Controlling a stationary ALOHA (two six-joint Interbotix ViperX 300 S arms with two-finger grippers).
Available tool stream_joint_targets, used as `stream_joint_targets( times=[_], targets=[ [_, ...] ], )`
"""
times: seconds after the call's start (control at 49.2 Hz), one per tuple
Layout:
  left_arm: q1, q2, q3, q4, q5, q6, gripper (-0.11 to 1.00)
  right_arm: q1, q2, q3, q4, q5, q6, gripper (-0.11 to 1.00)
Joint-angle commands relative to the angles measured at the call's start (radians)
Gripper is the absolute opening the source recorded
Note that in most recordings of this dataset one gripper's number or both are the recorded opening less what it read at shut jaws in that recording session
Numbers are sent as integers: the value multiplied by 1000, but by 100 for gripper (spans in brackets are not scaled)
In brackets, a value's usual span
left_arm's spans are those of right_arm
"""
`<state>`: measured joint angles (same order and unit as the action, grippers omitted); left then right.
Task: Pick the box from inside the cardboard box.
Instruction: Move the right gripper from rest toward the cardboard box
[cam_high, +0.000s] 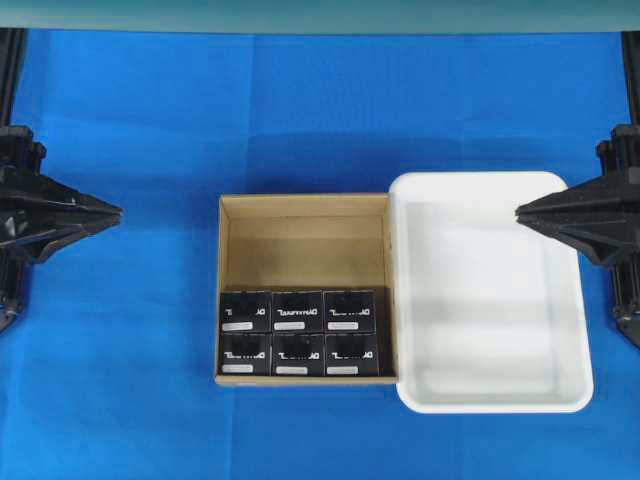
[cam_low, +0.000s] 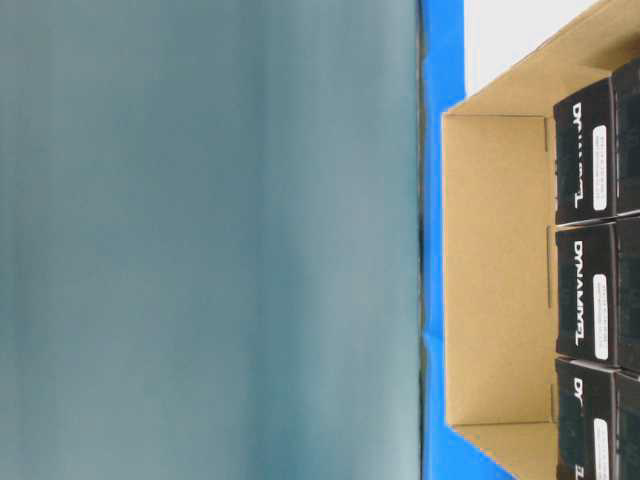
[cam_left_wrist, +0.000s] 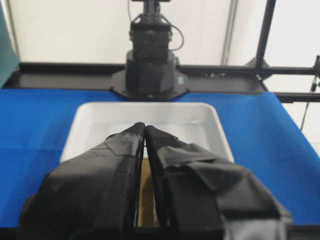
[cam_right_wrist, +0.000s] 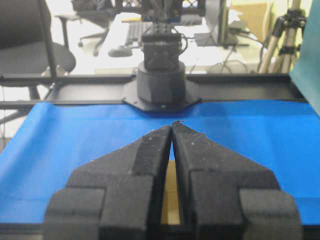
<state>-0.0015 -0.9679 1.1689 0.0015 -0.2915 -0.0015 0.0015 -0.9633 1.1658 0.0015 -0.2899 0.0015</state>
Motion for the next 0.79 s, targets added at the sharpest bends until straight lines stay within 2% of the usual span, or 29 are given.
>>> stream_joint_targets(
  times=[0.0, 0.061, 0.122, 0.203, 0.325, 0.569, 0.773],
  targets=[
    [3, 25, -20, 14, 9, -8, 14, 5, 12, -9, 6, -3, 9, 14],
    [3, 29, -28, 14, 25, -8, 9, 12, 17, -37, 46, 43, 23, 11],
    [5, 28, -34, 15, 41, -8, 0, 11, 18, -75, 80, 169, 44, 3],
    [3, 25, -37, 14, 67, -9, -6, 5, 17, -123, 80, 341, 71, -1],
    [3, 21, -49, 14, 103, -9, -7, 5, 18, -184, 81, 528, 110, -1],
    [2, 26, -74, 15, 189, -9, -7, 5, 54, -278, 80, 680, 192, -1],
    [0, 6, -77, 14, 216, -9, -7, 11, 184, -394, 81, 813, 204, -1]
  ],
)
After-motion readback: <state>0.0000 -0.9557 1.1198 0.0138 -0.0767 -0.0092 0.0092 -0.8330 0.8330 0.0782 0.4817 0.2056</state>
